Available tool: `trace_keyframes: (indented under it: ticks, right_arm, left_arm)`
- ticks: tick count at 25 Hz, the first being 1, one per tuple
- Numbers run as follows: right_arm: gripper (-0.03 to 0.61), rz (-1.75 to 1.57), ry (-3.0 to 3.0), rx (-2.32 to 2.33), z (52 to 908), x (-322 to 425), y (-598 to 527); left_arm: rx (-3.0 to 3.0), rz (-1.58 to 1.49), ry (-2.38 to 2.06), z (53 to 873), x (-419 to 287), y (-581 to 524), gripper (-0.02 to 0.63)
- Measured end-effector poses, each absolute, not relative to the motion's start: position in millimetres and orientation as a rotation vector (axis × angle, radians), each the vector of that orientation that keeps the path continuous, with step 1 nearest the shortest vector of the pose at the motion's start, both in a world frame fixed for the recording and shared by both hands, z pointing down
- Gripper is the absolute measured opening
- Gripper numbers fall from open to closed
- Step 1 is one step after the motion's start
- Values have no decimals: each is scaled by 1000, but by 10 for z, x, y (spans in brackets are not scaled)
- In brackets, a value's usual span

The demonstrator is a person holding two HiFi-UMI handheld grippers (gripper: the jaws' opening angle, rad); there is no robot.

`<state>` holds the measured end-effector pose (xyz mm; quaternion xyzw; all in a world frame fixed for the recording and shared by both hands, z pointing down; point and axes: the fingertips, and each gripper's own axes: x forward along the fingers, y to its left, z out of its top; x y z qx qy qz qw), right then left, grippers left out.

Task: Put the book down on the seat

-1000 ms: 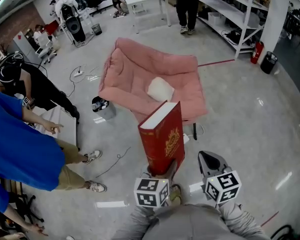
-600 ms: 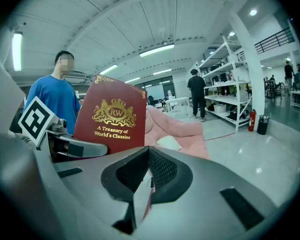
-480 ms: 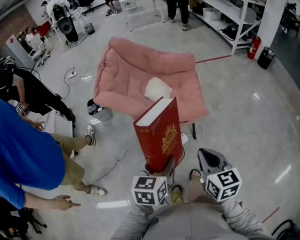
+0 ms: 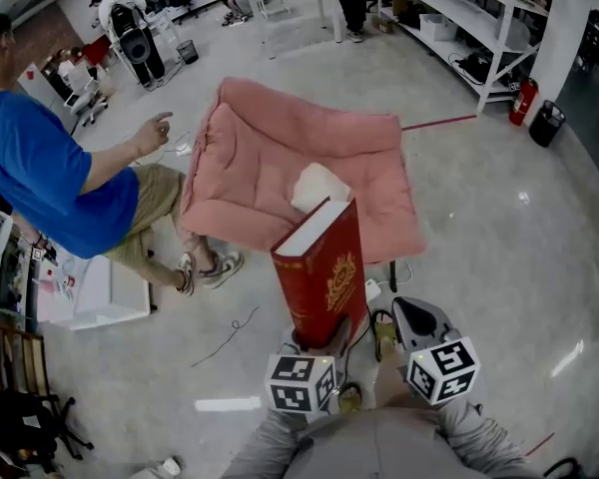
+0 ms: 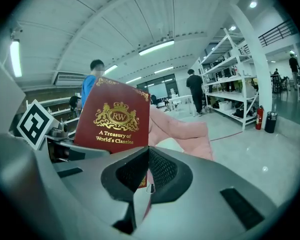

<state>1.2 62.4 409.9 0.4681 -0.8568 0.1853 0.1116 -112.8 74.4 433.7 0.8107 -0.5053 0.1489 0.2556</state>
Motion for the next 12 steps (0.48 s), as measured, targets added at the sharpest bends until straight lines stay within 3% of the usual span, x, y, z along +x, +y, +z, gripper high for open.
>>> trace_keyframes:
  ticks: [12]
  right_arm:
    - [5,591,-2477,1288,4121,29,-442]
  left_arm:
    - [2118,404,-1347,4358,-1086,-303,244]
